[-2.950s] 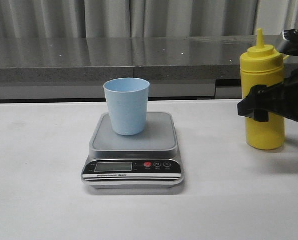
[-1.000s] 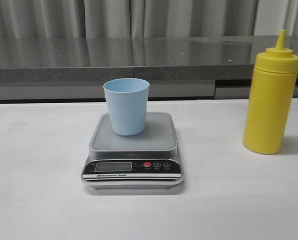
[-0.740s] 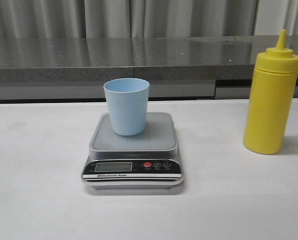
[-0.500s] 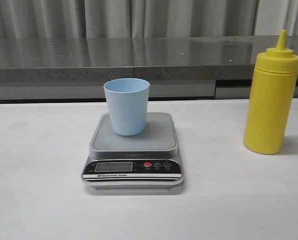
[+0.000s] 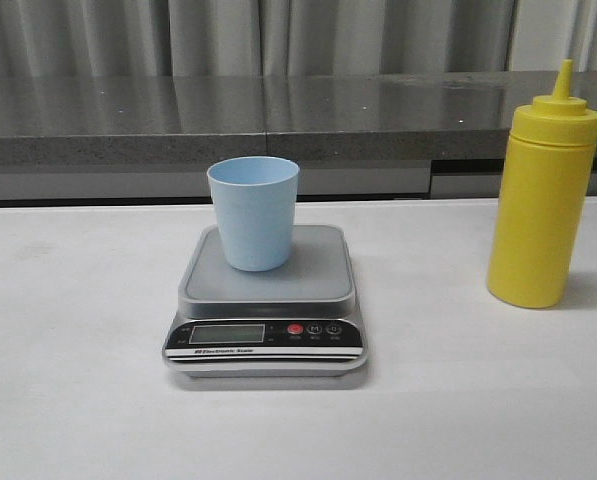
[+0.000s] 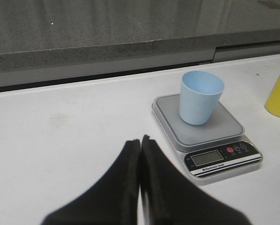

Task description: Pour seasoning into cup on scale with both arms

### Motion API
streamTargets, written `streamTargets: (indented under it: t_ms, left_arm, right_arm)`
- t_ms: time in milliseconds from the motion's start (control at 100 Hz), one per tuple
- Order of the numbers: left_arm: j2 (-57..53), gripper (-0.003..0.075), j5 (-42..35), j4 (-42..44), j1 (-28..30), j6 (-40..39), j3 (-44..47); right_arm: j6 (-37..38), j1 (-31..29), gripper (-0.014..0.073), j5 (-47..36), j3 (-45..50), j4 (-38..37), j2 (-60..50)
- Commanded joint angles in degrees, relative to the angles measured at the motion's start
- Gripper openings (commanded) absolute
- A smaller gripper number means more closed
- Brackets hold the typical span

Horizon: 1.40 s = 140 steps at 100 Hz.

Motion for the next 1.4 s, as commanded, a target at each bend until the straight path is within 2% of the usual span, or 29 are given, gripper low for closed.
streamTargets:
  t_ms: [0,160,690,930,1390]
  left_arm:
    - [0.4,-0.0020,-4.3,-1.0,0.1,-0.5,-1.5]
    - [0.4,-0.0020,-4.3,-1.0,0.1,-0.5,-1.5]
    - [0.4,-0.0020,-4.3,-1.0,0.1,-0.5,-1.5]
    - [0.4,-0.0020,-4.3,-1.0,0.1,-0.5,-1.5]
    - [0.4,-0.0020,-4.3,-1.0,0.1,-0.5,-1.5]
  right_arm:
    - [-0.4,-0.8,-0.0068,1.1,-1.4,-1.2,-1.7]
    - [-0.4,-1.0,-0.0068,0.5,-1.1,-5.5,-3.7]
    - [-0.4,-0.6,-0.0068,-3.1,1.5,-5.5,-3.8]
    - [-0.4,4.4,-0.0068,0.1,1.5,-8.3,-3.8]
    - [-0.4,3.0,-0.0068,-3.5,1.5,-7.7,-3.7]
